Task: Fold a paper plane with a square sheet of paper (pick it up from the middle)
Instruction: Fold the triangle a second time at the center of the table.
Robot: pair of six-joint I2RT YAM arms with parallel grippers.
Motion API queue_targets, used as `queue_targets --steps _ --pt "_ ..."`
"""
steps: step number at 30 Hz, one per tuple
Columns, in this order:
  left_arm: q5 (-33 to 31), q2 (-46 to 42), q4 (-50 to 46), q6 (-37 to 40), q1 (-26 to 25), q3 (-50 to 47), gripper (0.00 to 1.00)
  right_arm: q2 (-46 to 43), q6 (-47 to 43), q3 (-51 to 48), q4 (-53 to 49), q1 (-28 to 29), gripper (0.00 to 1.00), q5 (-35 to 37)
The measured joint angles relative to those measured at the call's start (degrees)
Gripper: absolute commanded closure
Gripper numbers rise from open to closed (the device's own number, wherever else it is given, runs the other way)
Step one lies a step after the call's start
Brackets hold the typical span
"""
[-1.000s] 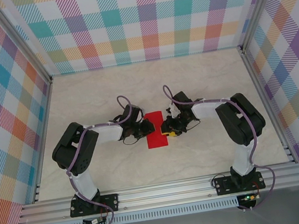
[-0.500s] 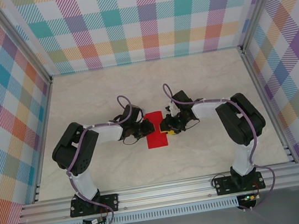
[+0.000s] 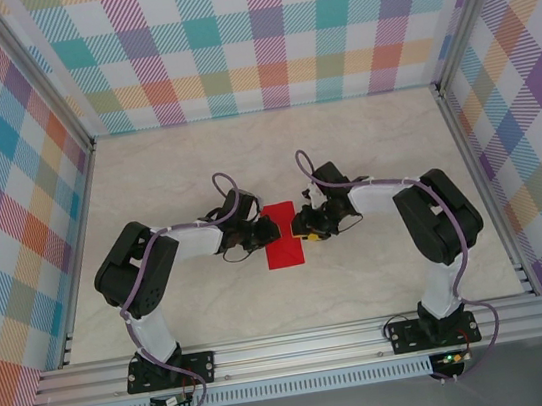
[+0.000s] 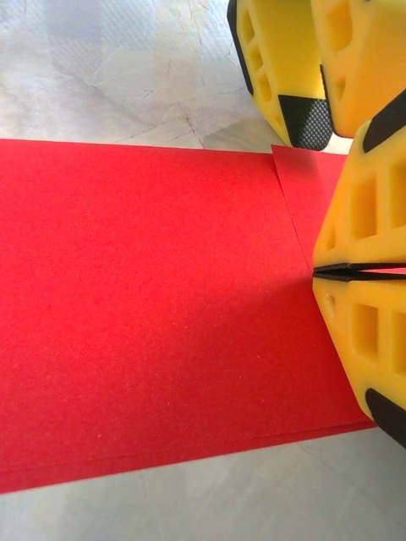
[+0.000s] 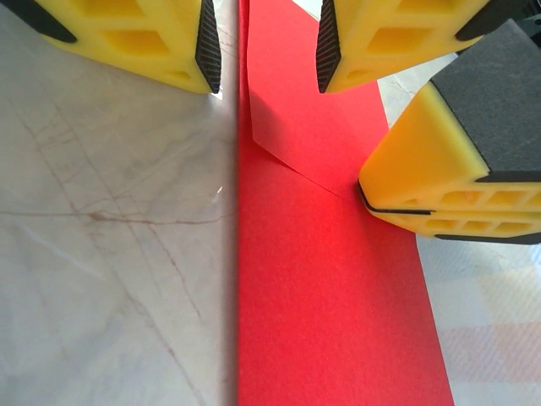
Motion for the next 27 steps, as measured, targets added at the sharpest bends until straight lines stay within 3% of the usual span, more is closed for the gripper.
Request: queue_targets --steps 13,27 --pt "0.00 0.00 -0.07 0.00 0.00 0.02 0.88 2.58 -0.15 1.92 0.00 0.02 0.64 -1.49" --pt "0.00 0.00 -0.13 0.15 0.00 0.04 0.88 2.47 -0.39 3.37 -2.38 1.44 0.67 1.77"
